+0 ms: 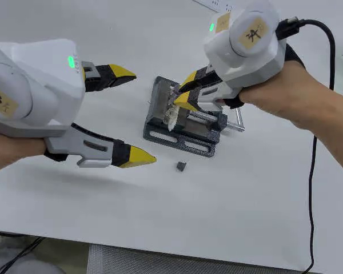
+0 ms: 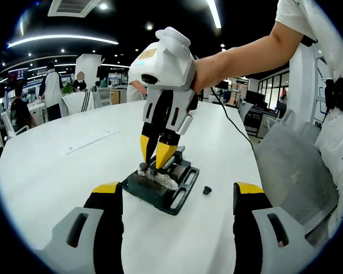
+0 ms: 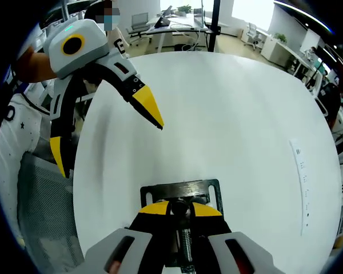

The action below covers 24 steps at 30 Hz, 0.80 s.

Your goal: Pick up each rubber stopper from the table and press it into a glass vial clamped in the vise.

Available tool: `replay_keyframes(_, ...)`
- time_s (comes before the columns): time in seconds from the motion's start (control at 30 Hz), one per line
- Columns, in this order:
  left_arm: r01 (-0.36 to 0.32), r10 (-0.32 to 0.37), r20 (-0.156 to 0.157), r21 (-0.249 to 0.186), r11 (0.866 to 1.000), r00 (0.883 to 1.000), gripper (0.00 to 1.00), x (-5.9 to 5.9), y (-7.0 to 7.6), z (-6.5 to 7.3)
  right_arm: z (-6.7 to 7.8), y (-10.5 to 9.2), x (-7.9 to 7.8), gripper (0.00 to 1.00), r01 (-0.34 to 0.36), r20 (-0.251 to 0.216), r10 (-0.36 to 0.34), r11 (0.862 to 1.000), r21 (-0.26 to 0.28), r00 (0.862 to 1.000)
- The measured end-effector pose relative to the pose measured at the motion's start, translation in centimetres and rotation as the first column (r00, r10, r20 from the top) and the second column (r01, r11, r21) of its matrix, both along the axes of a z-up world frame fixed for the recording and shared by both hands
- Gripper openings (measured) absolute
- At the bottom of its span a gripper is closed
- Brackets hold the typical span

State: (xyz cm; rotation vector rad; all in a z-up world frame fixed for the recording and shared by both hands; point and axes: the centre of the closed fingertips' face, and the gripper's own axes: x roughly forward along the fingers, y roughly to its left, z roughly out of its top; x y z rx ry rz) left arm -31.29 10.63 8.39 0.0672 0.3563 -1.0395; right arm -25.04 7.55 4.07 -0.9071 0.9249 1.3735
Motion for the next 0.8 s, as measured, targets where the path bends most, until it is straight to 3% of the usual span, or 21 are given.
replay_keyframes(0.43,0.004,-0.004,-0.002,-0.001,1.000,1.000,0.78,0.0,-0.1,-0.1,-0.2,-0.6,-0.4,0.01,0.001,-0.013,-0.001,1.000,0.001,1.000)
replay_keyframes(0.8,0.006,-0.006,-0.004,-0.002,1.000,1.000,0.78,-0.1,-0.1,-0.1,-0.9,-0.5,-0.3,0.01,0.001,-0.017,-0.001,1.000,-0.005,1.000)
